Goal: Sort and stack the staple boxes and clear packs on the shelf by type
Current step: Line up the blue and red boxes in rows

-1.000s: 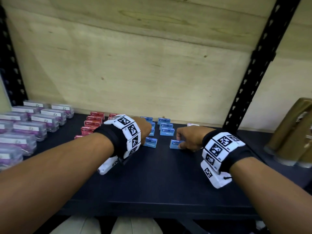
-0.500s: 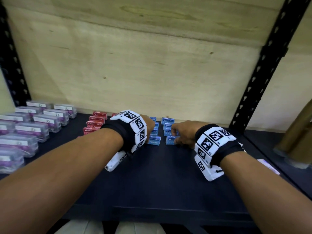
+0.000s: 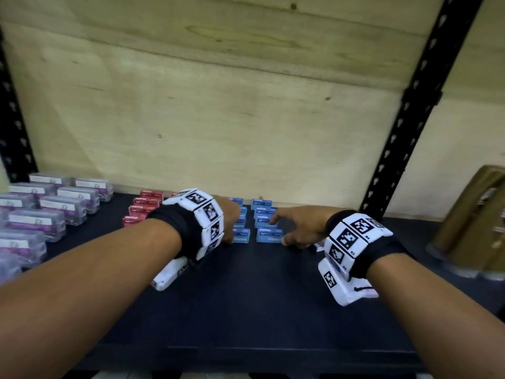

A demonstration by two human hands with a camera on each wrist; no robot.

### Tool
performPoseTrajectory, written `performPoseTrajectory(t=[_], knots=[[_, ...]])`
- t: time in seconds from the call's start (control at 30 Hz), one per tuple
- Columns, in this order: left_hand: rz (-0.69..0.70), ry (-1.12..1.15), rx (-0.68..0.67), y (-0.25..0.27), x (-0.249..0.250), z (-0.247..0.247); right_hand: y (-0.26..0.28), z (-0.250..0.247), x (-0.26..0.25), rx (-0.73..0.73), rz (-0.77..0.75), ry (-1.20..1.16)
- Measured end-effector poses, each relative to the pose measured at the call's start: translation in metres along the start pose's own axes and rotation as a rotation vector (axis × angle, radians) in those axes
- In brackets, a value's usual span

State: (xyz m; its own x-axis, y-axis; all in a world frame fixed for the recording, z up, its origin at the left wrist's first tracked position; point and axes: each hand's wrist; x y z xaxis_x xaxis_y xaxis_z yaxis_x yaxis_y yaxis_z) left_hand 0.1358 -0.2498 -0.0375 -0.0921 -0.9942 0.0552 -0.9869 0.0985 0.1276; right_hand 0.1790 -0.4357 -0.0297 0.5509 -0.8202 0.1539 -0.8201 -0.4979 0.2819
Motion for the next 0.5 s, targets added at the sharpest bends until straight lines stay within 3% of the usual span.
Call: performPoseTrajectory(t=[0.13, 0.27, 0.5], knots=[[0.008, 0.113, 0.028, 0.004, -0.005, -0.013, 0.013, 0.004, 0.034, 0.056, -0.006, -0.143], [0.095, 0.18, 0.051, 0.002, 0.012, -0.024, 0.028, 0.009, 0.073, 0.11, 0.094, -0.09], [0.273, 0.136, 0.022, -0.024, 0.068, -0.017, 0.04, 0.024, 0.114, 0.059, 0.199, -0.033]])
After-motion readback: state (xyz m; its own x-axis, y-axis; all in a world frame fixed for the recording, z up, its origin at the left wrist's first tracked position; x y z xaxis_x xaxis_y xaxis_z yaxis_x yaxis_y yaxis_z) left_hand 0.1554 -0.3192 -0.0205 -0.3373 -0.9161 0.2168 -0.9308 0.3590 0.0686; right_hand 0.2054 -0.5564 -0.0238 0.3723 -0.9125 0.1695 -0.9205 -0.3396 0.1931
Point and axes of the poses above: each hand's wrist, its own y-axis away from the middle knuckle, its own z-axis out of the palm, x = y × z, and after that the axes turned 15 degrees about y, right-handed
